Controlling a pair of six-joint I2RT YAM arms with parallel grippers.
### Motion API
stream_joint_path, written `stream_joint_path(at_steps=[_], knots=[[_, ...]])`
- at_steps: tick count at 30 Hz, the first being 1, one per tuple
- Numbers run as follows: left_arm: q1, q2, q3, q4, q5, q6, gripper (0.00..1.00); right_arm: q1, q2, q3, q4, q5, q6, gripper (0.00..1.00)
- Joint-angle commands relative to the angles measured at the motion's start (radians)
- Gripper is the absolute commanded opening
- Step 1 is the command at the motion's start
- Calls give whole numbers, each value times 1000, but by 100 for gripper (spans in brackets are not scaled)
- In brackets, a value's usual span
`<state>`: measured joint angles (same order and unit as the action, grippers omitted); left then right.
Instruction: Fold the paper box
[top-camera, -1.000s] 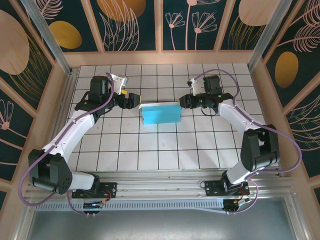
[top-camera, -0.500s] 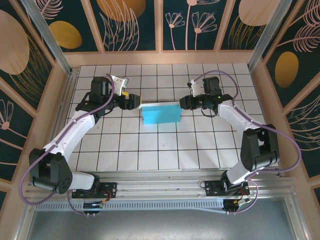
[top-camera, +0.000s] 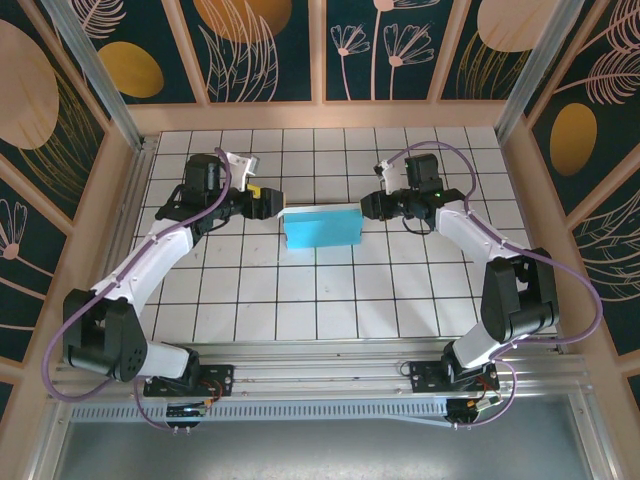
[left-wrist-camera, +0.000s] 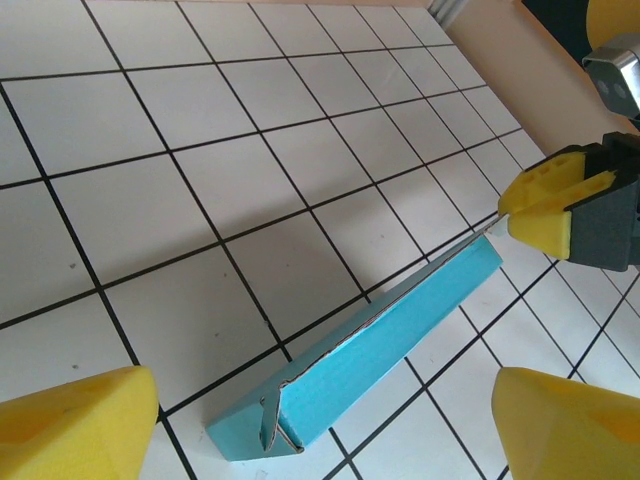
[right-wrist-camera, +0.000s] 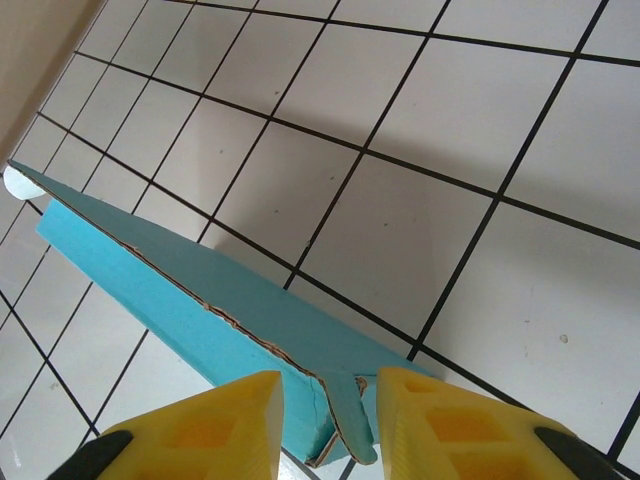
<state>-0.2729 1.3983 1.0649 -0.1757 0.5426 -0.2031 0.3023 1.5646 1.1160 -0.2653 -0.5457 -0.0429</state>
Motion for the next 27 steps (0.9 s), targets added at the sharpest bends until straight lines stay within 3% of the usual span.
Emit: stream_joint_path(at_steps=[1,8,16,23,27], knots=[[0,16,-17,37,27,-26,86,12,-3,-10,13,18,3,31],[0,26,-44,63,34,-61,86,13,3,-15,5,35,-11,32],[-27,40,-51,66,3,-52,83,27,3,-3,8,46,-11,23],[-53,76,-24,19,-144,-33,66,33,-8,-2,-2,62,-18,19],[-71,113,11,-11,-162,-20,59,36,-9,4,-11,72,-21,16]])
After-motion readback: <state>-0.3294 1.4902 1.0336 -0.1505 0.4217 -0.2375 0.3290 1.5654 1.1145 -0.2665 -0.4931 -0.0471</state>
